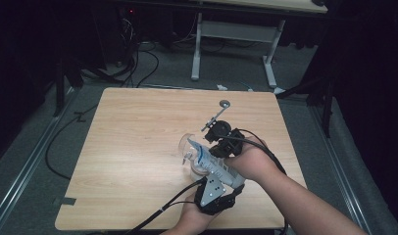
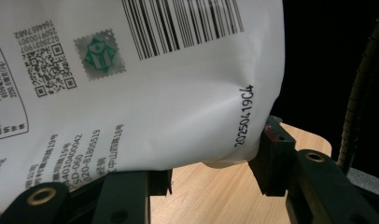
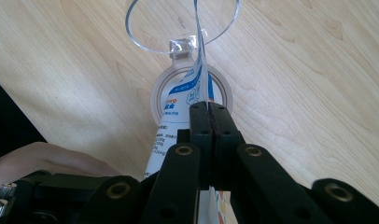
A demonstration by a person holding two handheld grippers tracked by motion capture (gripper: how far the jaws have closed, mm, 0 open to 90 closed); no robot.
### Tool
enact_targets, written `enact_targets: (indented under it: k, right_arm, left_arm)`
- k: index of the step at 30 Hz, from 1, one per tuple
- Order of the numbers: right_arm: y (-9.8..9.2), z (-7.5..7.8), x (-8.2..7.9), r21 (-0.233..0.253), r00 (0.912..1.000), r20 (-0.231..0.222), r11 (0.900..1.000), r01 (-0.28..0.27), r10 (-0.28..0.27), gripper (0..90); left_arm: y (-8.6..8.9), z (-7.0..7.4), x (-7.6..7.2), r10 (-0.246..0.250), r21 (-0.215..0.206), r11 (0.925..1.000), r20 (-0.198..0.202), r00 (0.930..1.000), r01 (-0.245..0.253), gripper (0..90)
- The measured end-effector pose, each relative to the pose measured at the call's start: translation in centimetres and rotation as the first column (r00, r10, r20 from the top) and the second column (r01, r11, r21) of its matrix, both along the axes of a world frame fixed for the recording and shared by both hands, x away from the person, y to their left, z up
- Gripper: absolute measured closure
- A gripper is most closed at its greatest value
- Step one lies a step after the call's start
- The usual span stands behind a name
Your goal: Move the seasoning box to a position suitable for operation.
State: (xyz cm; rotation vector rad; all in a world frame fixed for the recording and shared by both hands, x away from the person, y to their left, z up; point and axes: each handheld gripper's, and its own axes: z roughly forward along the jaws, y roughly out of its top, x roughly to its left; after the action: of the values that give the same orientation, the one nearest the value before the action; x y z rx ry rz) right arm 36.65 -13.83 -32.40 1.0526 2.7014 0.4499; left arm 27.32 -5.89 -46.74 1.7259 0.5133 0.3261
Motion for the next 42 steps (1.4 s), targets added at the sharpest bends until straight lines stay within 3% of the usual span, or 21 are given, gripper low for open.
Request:
enact_targets:
  k: [42]
  right_arm:
    - [0.0,0.0,-0.05,0.002,1.0,0.003,1.0,-0.006,0.006,89.9]
  left_arm:
    - [-0.03,0.08,-0.08,-0.003,-0.009,1.0,0.002,1.0,0.003,55.9]
